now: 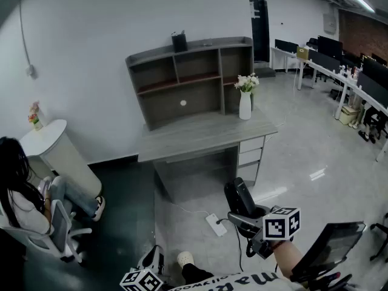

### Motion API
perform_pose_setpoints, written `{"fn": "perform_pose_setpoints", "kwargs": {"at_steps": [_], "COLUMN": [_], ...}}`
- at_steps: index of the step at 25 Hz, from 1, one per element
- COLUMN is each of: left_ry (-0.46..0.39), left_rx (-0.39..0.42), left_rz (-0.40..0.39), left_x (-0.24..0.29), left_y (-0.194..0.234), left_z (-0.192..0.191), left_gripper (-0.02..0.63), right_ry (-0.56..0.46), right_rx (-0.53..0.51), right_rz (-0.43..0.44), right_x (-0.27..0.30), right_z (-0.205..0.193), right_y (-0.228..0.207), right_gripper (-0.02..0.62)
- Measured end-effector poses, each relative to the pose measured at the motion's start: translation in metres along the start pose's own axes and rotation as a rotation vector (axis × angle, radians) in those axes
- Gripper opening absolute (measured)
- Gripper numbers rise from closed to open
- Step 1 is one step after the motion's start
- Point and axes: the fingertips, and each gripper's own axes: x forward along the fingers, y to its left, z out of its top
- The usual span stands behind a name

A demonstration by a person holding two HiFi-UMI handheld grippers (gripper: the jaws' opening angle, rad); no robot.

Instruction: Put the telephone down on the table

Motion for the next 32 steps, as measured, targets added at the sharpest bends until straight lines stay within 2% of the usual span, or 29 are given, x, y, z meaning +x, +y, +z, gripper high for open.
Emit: {"fn": "perform_pose_setpoints", "kwargs": {"at_steps": [8, 14, 17, 25, 32], "left_ry": [0.006, 0.008, 0.009, -0.017, -0.014], "left_rx": [-0.003, -0.011, -0.015, -0.017, -0.017], "left_rz": [-0.007, -0.014, -0.023, -0.059, -0.081], "left_x": [0.016, 0.032, 0.046, 0.098, 0.140], "left_y": [0.017, 0.033, 0.047, 0.095, 0.144], "left_z": [0.012, 0.029, 0.040, 0.087, 0.145], "left_gripper": [0.009, 0.009, 0.009, 0.009, 0.009], "right_ry": [-0.009, -0.049, -0.050, -0.061, -0.045], "right_rx": [0.018, 0.120, 0.127, 0.131, 0.117], "right_rz": [-0.007, 0.035, 0.030, 0.009, -0.021], "right_x": [0.022, 0.047, 0.068, 0.139, 0.215], "right_z": [0.007, 0.020, 0.028, 0.054, 0.077], "right_y": [-0.004, -0.004, -0.007, -0.014, -0.011], "right_gripper": [0.290, 0.291, 0.290, 0.290, 0.290]}}
